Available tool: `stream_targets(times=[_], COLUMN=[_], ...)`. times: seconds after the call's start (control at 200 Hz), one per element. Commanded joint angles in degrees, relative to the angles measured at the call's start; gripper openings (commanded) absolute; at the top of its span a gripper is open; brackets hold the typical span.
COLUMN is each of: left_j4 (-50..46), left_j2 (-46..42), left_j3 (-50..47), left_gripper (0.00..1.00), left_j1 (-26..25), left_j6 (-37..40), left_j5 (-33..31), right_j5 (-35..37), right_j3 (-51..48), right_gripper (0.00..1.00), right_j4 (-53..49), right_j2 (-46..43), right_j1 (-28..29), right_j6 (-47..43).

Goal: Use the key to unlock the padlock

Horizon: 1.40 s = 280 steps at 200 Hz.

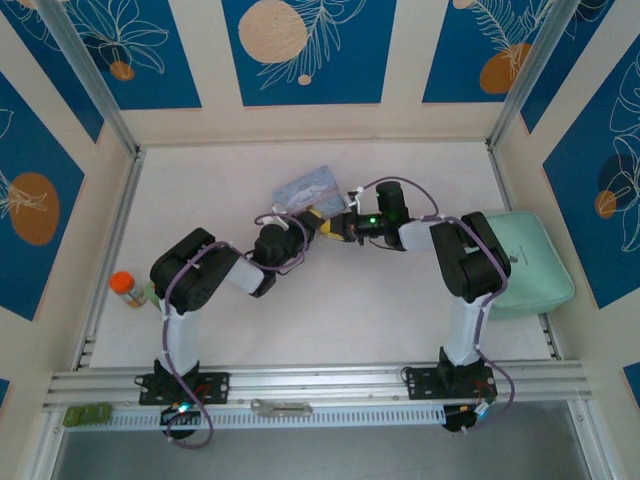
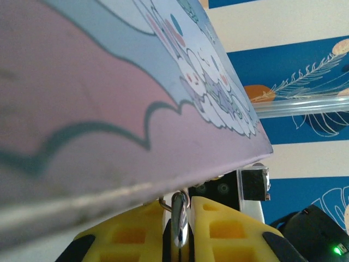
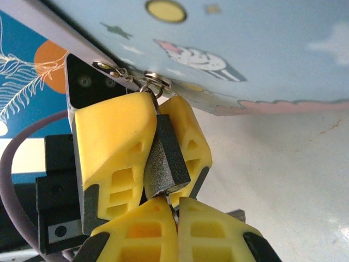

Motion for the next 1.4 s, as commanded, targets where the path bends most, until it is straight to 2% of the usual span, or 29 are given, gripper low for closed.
stream_targets(times=[0.0, 0.195, 0.335, 0.47, 0.58, 0.6, 0.65, 1.0, 1.185, 1.3, 1.396], left_j4=[8.9, 8.8, 8.8, 8.8, 7.8, 7.2, 5.8, 0.4, -3.4, -4.4, -1.4], left_j2=[-4.4, -4.3, -2.9, -0.6, 0.6, 0.7, 1.0, 1.2, -0.2, -1.0, -0.1], left_j3=[1.5, 1.6, -0.4, -1.7, -0.8, -0.6, 0.1, 3.5, 3.7, 3.4, 3.8], left_gripper=[0.0, 0.0, 0.0, 0.0, 0.0, 0.0, 0.0, 0.0, 0.0, 0.0, 0.0], left_j1=[-8.1, -7.9, -7.1, -5.9, -5.1, -4.9, -4.6, -3.9, -3.9, -3.9, -3.9], left_j6=[-0.9, -0.9, 0.3, 0.6, 1.4, 1.6, 2.5, 4.8, 4.8, 5.4, 4.7], left_j5=[25.3, 24.1, 18.2, 10.9, 8.4, 8.1, 7.6, 7.0, 6.5, 6.1, 6.7], right_j5=[8.9, 9.6, 12.0, 13.5, 13.5, 13.5, 13.5, 16.3, 20.7, 24.6, 21.6], right_j3=[4.9, 4.7, 2.0, -1.9, -4.7, -5.2, -6.5, -9.3, -8.0, -6.5, -8.2], right_gripper=[0.0, 0.0, 0.0, 0.26, 0.4, 0.46, 0.49, 0.52, 0.5, 0.45, 0.43], right_j4=[4.0, 5.4, 3.5, 1.8, -0.6, -0.9, -1.6, -11.6, -18.1, -24.1, -21.4], right_j2=[3.2, 3.5, 0.5, -3.2, -6.2, -6.8, -8.2, -18.4, -21.2, -22.4, -22.2], right_j1=[0.4, -0.3, -0.8, -1.6, -2.8, -3.0, -3.5, -4.4, -2.9, -0.7, -0.8], right_j6=[-2.7, -1.1, -1.7, -2.6, -3.9, -4.2, -5.0, -10.7, -15.6, -20.1, -18.6])
